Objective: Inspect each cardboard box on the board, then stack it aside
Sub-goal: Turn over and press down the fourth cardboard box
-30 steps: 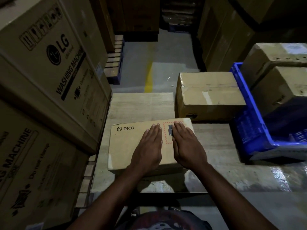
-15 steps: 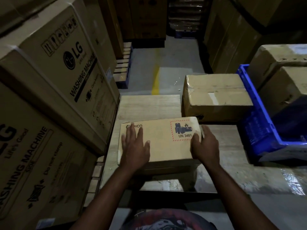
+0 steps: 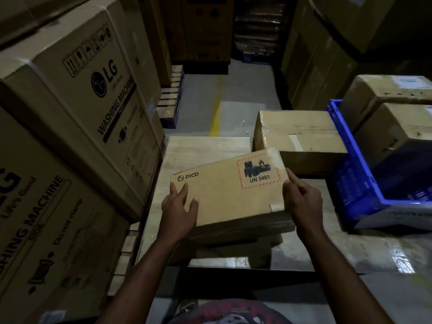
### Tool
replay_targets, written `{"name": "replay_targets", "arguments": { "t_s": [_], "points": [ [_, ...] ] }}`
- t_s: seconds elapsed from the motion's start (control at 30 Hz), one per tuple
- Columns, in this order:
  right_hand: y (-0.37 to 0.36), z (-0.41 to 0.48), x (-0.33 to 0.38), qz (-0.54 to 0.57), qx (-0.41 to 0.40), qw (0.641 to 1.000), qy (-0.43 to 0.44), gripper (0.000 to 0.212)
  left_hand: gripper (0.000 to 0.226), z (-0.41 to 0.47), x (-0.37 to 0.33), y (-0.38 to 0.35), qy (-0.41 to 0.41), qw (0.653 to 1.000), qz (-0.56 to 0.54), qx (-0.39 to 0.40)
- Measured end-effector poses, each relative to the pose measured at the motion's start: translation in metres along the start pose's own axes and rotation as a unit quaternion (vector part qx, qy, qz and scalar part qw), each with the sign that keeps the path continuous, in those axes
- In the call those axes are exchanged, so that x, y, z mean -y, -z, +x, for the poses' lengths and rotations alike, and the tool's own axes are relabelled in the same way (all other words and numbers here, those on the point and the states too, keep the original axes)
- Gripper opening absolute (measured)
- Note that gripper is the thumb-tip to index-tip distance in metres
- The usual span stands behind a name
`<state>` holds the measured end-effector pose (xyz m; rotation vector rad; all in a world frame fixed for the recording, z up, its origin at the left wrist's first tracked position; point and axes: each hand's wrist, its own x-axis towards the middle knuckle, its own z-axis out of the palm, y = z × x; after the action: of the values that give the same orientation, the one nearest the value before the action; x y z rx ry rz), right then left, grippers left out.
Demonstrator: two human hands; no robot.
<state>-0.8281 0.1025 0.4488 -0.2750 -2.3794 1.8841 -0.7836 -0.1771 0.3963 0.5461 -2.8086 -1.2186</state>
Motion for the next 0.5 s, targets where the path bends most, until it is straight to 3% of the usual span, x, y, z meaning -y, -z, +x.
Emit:
{"name": "replay_targets", "arguments": {
  "t_s": [0.17, 0.27, 0.43, 0.5],
  "points": [
    [0.002, -0.01, 0.048, -0.037, -0.02, 0.992, 0.122, 0.035, 0.06, -0.009, -0.016, -0.017, 0.018, 0.991, -0.129, -0.001],
    [-0.004, -0.019, 0.056, -0.091, -0.039, 0.978, 0.182, 0.036, 0.058, -0.012, -0.021, -0.027, 0.022, 0.991, -0.128, 0.014],
    [-0.027, -0.03, 0.048, -0.182, -0.021, 0.97, 0.159, 0.067, 0.063, -0.01, -0.018, -0.031, 0.053, 0.992, -0.091, 0.074],
    [-0.037, -0.033, 0.052, -0.186, 0.002, 0.969, 0.163, 0.068, 0.061, -0.01, -0.024, -0.024, 0.043, 0.992, -0.094, 0.077]
  ]
}}
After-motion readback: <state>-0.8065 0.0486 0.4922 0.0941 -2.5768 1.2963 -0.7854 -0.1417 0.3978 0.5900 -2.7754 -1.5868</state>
